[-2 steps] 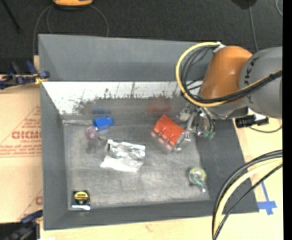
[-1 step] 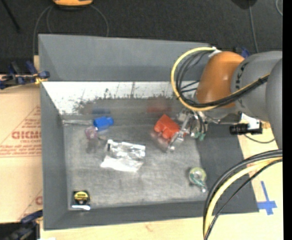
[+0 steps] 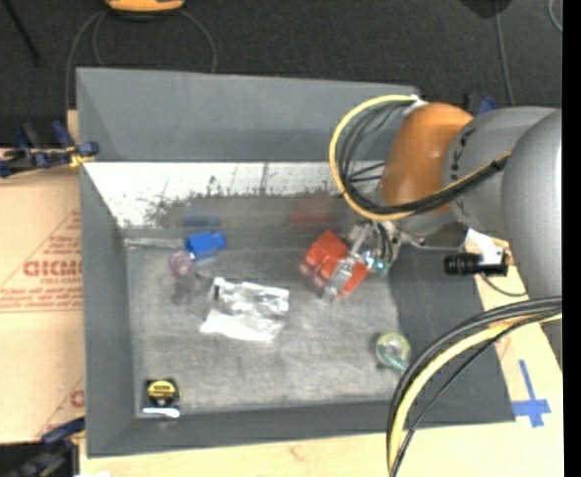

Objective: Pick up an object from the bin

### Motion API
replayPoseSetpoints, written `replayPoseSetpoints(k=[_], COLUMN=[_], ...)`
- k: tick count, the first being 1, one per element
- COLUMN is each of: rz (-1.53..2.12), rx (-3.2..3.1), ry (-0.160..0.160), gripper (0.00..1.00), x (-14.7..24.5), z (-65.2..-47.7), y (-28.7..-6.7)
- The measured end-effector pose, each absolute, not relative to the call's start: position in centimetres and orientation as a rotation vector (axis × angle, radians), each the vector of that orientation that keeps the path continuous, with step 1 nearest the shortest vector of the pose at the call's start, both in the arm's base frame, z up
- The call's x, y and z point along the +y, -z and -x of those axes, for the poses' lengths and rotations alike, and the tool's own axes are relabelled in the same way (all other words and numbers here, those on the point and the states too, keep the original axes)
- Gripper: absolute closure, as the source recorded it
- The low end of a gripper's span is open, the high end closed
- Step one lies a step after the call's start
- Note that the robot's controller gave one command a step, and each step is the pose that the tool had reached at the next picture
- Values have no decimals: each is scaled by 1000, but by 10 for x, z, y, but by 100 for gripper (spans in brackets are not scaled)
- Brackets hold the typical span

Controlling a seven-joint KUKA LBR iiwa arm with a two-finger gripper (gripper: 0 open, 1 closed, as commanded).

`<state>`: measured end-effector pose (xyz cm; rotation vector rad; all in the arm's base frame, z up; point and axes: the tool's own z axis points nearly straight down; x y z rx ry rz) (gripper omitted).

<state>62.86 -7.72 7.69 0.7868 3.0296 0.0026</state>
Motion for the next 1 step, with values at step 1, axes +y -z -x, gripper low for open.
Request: replayPoseSetpoints(k=[1], rz=[-786], rx=[3041], ry=[-4], gripper=[100], x=[-76], z=[-628], y=[-79])
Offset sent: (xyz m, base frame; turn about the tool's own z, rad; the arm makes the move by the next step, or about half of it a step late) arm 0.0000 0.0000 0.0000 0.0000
